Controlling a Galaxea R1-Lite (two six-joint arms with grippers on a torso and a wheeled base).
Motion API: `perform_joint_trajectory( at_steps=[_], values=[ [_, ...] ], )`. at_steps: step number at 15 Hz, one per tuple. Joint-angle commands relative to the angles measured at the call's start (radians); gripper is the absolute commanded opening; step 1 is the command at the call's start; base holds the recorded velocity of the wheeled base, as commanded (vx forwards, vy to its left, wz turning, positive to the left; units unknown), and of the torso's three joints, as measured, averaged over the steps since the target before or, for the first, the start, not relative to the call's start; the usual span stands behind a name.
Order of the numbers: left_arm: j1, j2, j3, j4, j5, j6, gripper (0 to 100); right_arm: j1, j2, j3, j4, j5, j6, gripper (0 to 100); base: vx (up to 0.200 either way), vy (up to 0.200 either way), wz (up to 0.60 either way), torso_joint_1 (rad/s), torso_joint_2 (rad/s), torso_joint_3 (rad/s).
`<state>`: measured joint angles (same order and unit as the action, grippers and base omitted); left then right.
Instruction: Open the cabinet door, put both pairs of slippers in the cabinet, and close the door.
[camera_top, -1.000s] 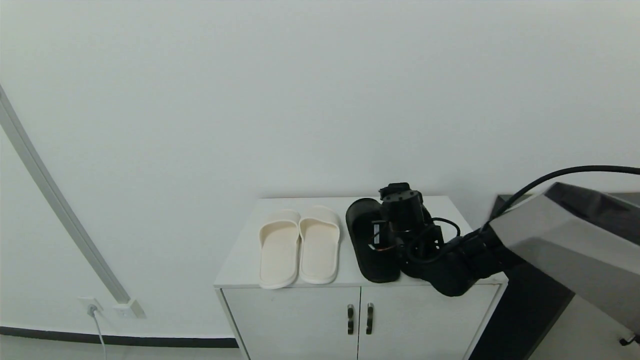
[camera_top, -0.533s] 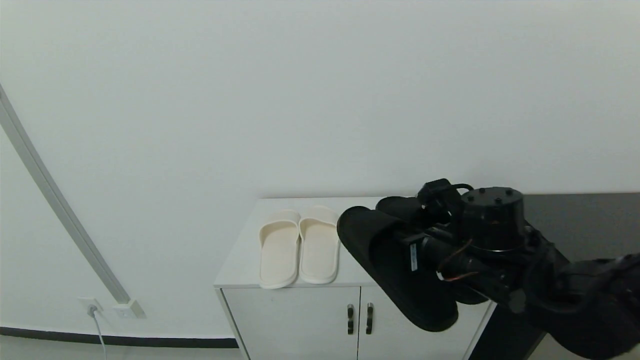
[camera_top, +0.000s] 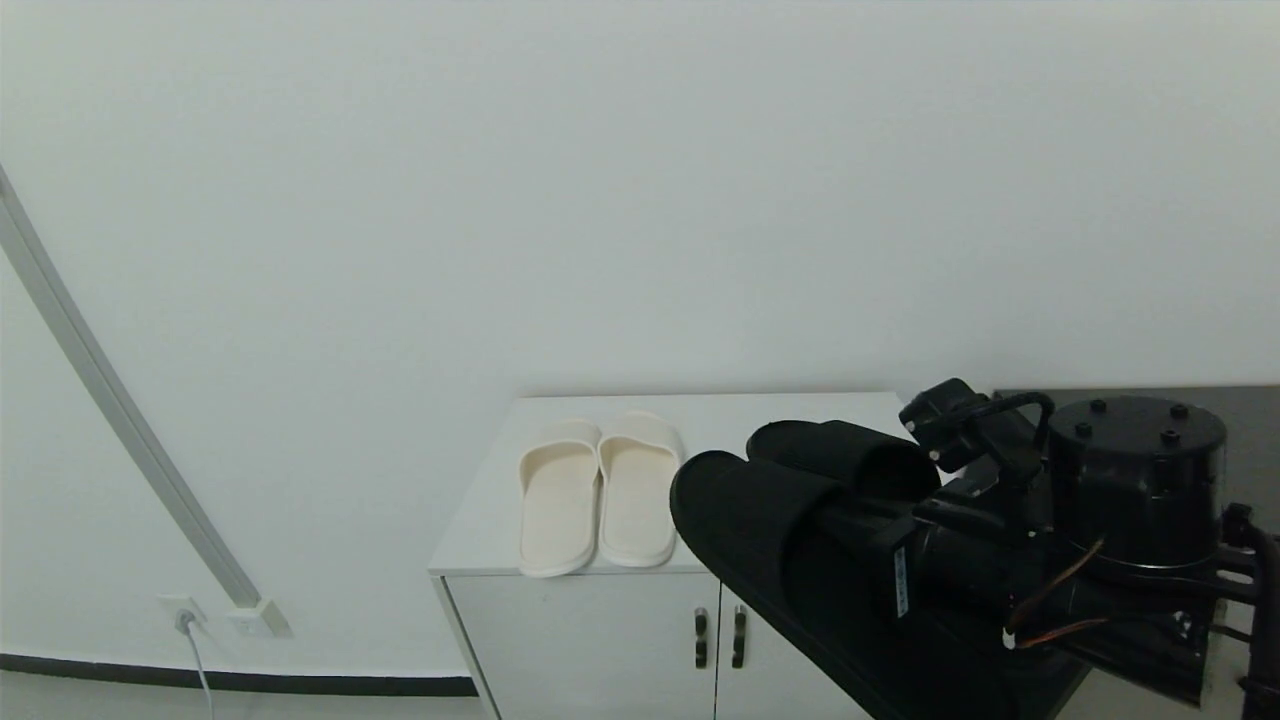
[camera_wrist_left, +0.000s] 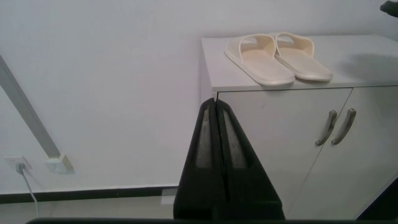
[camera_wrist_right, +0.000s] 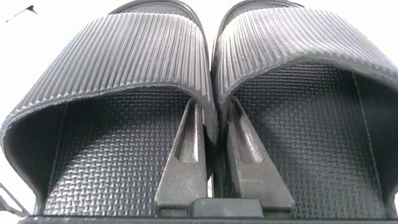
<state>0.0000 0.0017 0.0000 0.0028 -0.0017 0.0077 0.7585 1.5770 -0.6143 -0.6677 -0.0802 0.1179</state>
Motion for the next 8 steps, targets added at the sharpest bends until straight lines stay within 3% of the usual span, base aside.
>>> perform_joint_trajectory(
  at_steps=[1, 8],
  values=[
    [0.0, 0.0, 0.0, -0.001, 0.0, 0.0, 0, 0.002, -0.014, 0.004, -0.001, -0.001, 0.0, 0, -0.2, 0.0, 0.0, 0.007, 0.01, 0.007],
    [0.0, 0.0, 0.0, 0.0, 0.0, -0.002, 0, 0.002, -0.012, 0.013, -0.004, 0.002, -0.004, 0, -0.2, 0.0, 0.0, 0.0, 0.0, 0.001]
  ],
)
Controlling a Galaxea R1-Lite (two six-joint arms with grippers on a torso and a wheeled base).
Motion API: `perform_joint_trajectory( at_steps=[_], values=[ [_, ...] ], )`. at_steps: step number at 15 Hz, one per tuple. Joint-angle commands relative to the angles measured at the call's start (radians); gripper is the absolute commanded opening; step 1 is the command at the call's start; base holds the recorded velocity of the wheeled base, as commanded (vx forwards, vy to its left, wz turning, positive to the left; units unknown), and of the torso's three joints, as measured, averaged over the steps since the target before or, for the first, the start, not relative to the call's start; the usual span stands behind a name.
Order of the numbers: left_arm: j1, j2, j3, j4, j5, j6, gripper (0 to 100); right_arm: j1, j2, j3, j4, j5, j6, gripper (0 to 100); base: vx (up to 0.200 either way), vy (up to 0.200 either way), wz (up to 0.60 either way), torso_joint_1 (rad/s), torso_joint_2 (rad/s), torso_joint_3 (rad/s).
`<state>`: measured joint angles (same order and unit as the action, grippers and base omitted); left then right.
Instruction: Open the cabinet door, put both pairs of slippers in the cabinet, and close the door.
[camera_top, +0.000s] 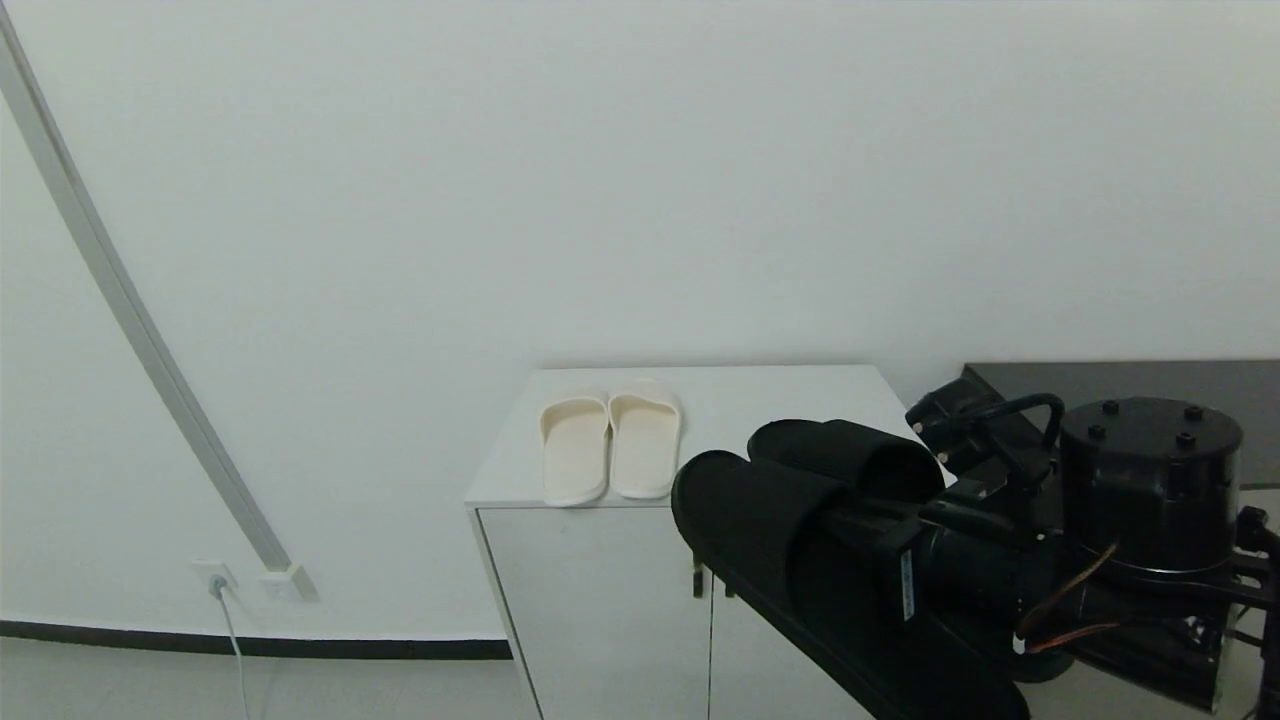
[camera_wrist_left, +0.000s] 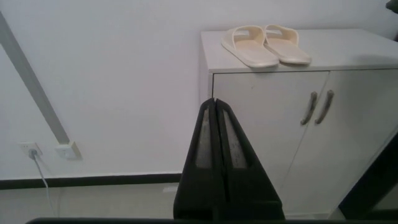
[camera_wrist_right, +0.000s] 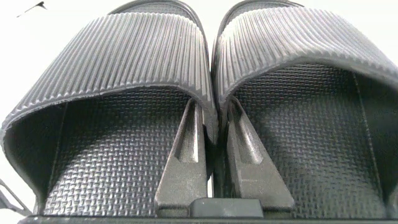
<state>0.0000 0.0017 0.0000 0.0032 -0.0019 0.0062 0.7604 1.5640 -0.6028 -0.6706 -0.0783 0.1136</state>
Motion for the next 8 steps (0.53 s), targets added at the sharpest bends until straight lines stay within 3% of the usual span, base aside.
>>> perform_joint_trajectory(
  at_steps=[1, 3, 8],
  values=[
    [0.0, 0.0, 0.0, -0.002, 0.0, 0.0, 0, 0.0, -0.001, 0.001, 0.0, 0.0, 0.0, 0, -0.2, 0.0, 0.0, 0.002, 0.0, 0.002],
    [0.0, 0.0, 0.0, 0.0, 0.0, 0.0, 0, 0.0, 0.001, 0.006, 0.0, 0.0, -0.002, 0, -0.2, 0.0, 0.0, 0.007, 0.0, -0.002],
    [0.0, 0.0, 0.0, 0.0, 0.0, -0.002, 0, -0.001, 0.005, 0.008, 0.002, -0.001, -0.005, 0, 0.0, 0.0, 0.0, 0.0, 0.0, 0.0]
  ],
)
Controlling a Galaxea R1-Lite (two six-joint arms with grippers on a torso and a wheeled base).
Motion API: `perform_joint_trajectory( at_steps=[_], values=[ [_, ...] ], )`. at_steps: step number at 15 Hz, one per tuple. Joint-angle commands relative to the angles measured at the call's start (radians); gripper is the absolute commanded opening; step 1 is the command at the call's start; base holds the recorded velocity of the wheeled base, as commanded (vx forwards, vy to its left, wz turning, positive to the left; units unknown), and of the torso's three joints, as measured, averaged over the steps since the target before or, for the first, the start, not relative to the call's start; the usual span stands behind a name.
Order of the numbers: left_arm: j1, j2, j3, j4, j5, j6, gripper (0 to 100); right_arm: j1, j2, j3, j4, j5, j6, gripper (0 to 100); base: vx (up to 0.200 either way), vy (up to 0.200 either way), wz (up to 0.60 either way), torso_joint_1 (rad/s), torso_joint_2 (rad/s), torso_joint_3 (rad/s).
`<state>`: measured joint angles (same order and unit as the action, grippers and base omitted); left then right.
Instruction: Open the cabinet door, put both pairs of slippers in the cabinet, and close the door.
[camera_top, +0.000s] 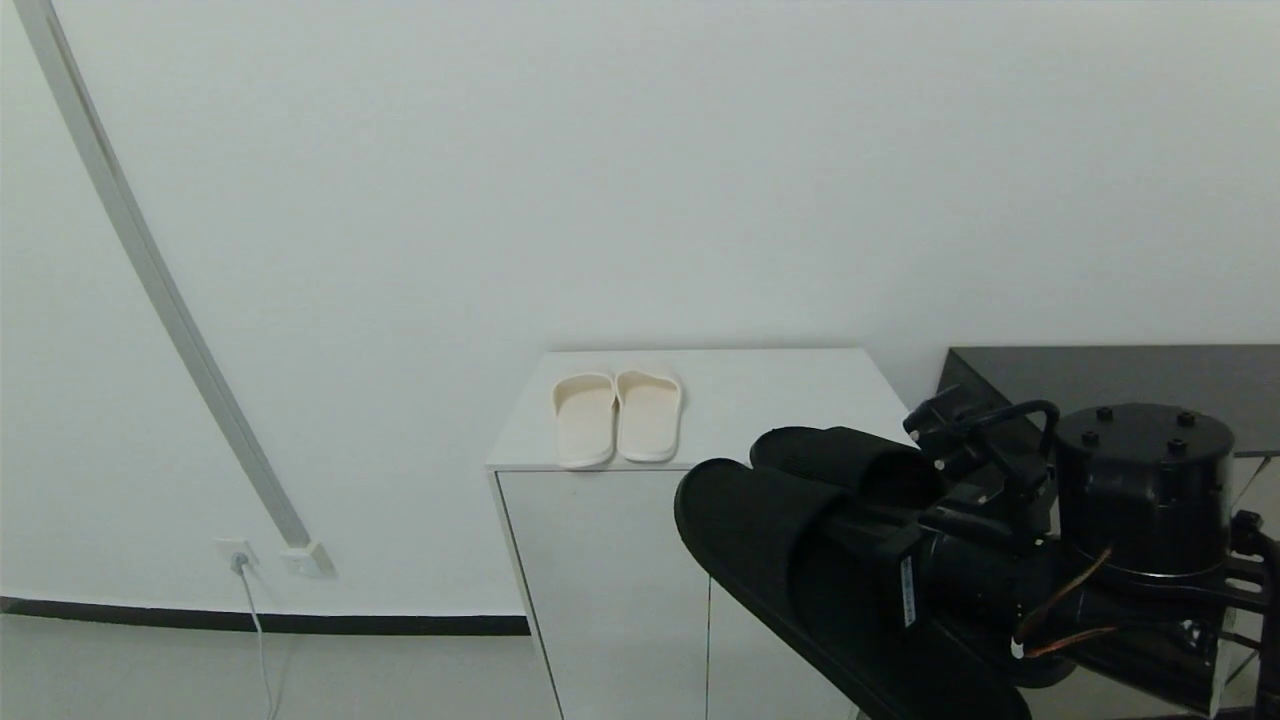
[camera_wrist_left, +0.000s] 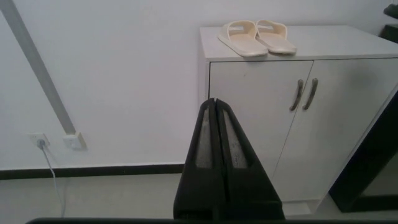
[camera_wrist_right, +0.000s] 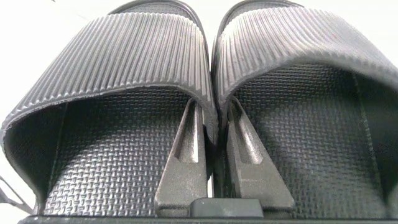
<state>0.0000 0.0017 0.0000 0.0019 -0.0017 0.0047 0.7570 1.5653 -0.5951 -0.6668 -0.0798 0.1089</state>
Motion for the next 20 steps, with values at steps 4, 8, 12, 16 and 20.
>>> perform_joint_trajectory(
  at_steps=[4, 8, 12, 16, 20],
  values=[
    [0.0, 0.0, 0.0, 0.001, 0.0, 0.0, 0, 0.002, 0.004, 0.001, -0.002, -0.002, -0.002, 0, 0.0, 0.0, 0.0, 0.0, 0.0, 0.0],
    [0.0, 0.0, 0.0, 0.001, 0.0, 0.0, 0, -0.001, -0.001, 0.006, -0.005, -0.002, -0.005, 0, 0.0, 0.0, 0.0, -0.041, 0.09, 0.054],
    [0.0, 0.0, 0.0, 0.0, 0.008, 0.0, 0, -0.001, 0.002, 0.018, -0.007, -0.003, -0.005, 0, 0.0, 0.0, 0.0, -0.154, 0.36, 0.194],
    [0.0, 0.0, 0.0, 0.0, 0.006, -0.003, 100, -0.001, 0.001, 0.02, -0.005, -0.002, -0.005, 0, 0.0, 0.0, 0.0, -0.171, 0.39, 0.224],
    [0.0, 0.0, 0.0, 0.0, 0.006, -0.003, 100, 0.001, 0.002, 0.023, -0.005, -0.003, -0.009, 0, 0.0, 0.0, 0.0, -0.22, 0.53, 0.301]
  ],
)
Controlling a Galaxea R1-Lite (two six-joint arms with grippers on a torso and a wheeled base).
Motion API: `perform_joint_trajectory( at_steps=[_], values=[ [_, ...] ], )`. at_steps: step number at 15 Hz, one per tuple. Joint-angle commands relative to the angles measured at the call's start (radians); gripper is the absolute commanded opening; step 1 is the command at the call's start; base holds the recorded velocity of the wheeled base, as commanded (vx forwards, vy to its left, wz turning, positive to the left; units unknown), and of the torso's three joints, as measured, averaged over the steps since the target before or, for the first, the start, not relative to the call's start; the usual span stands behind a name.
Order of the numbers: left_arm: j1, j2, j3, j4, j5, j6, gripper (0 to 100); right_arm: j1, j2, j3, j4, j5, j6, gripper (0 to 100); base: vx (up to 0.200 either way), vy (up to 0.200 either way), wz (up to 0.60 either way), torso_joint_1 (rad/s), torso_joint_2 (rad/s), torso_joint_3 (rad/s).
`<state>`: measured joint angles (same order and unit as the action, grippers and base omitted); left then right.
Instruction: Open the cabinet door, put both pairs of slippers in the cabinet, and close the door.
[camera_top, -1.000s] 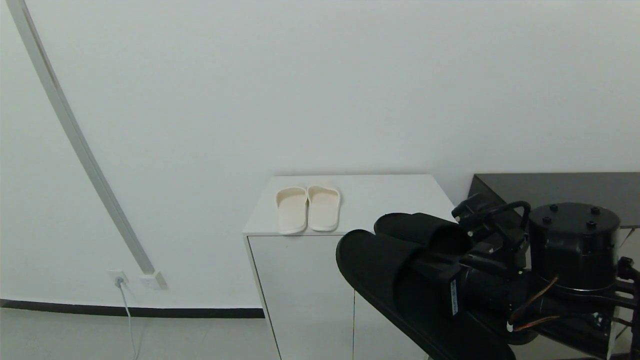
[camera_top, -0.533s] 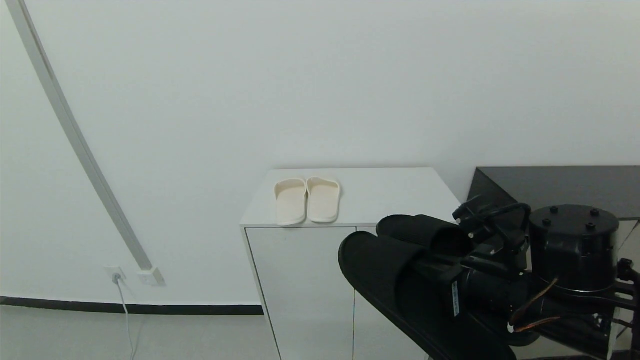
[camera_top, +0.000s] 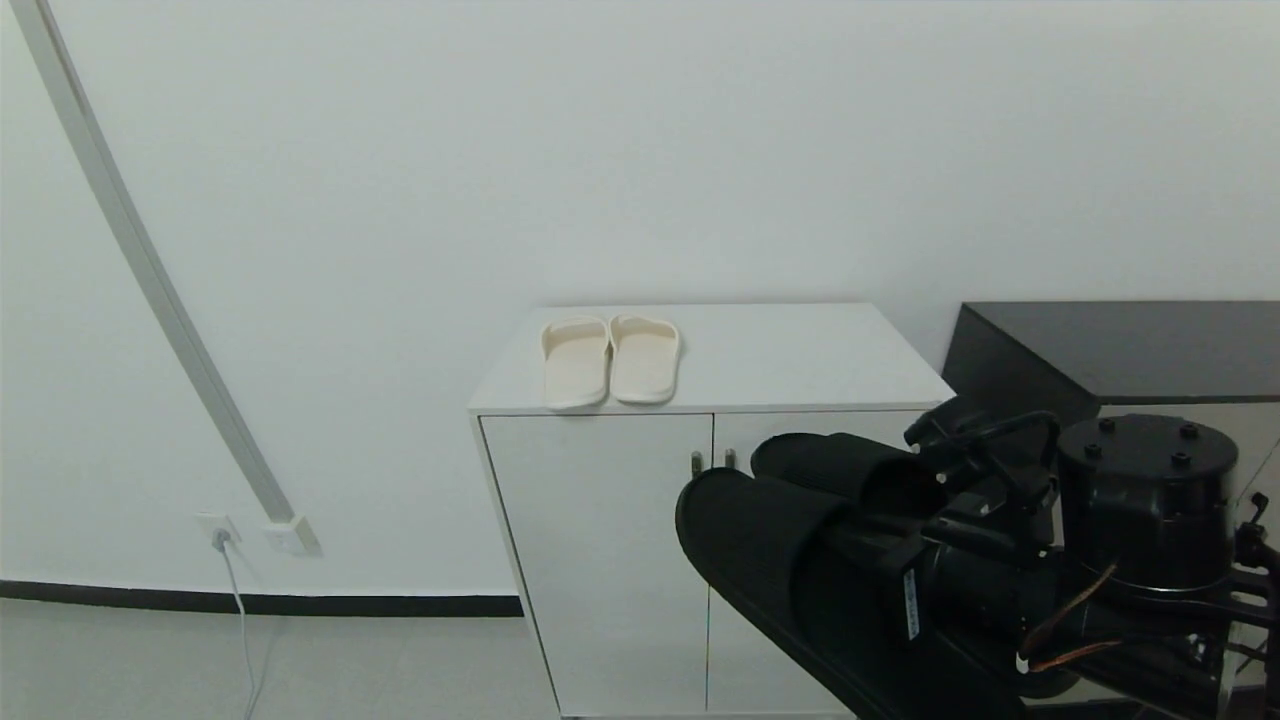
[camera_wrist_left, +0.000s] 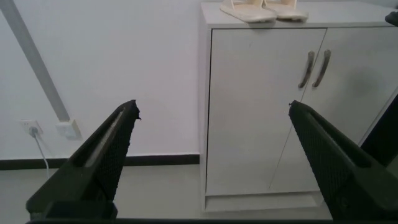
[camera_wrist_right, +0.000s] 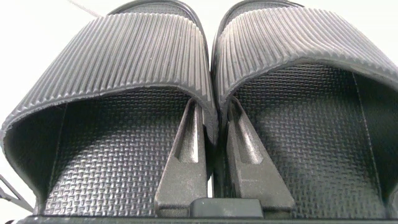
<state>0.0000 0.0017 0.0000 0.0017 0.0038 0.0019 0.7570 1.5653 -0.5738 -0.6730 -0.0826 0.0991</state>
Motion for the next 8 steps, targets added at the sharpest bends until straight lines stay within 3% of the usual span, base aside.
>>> perform_joint_trajectory(
  at_steps=[1, 8],
  values=[
    [0.0, 0.0, 0.0, 0.0, 0.001, 0.0, 100, 0.001, 0.001, 0.008, 0.0, 0.0, -0.006, 0, 0.0, 0.0, 0.0, -0.222, 0.53, 0.31],
    [0.0, 0.0, 0.0, 0.0, -0.004, 0.006, 100, 0.004, -0.019, 0.022, -0.002, 0.003, -0.026, 0, 0.0, 0.0, 0.0, -0.2, 0.53, 0.322]
  ],
)
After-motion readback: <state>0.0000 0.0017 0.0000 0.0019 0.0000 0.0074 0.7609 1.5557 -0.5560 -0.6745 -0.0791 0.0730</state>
